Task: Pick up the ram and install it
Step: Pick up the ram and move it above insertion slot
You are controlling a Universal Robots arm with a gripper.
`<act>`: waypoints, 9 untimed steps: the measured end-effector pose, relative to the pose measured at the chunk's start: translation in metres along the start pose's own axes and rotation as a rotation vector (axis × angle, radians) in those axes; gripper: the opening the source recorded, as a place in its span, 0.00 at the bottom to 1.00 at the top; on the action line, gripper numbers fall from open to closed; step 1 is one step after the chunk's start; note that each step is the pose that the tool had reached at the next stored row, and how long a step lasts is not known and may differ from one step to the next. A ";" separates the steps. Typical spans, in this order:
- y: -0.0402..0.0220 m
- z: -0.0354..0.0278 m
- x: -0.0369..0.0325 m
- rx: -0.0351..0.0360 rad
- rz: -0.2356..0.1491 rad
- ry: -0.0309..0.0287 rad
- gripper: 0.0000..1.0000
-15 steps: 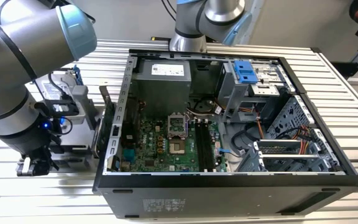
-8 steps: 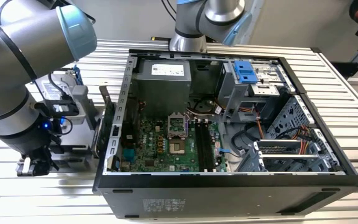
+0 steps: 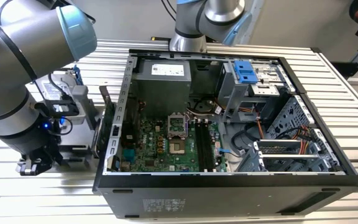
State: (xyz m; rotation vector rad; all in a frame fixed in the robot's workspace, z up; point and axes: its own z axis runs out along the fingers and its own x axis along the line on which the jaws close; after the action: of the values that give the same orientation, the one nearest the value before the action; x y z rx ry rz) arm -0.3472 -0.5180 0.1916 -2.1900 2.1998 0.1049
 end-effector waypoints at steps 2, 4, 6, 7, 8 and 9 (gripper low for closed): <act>0.0000 0.0001 0.0000 0.0000 0.000 0.0000 0.00; 0.0000 0.0001 0.0000 0.0001 0.000 -0.0001 0.00; 0.0000 0.0002 0.0000 0.0001 0.000 0.0000 0.00; 0.0000 0.0003 0.0000 0.0001 0.000 0.0000 0.00; 0.0000 0.0003 0.0000 0.0001 0.000 -0.0001 0.00; 0.0000 0.0003 0.0000 0.0000 0.000 0.0000 0.00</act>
State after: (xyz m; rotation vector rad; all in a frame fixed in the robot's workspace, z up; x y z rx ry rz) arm -0.3472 -0.5180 0.1913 -2.1900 2.1998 0.1049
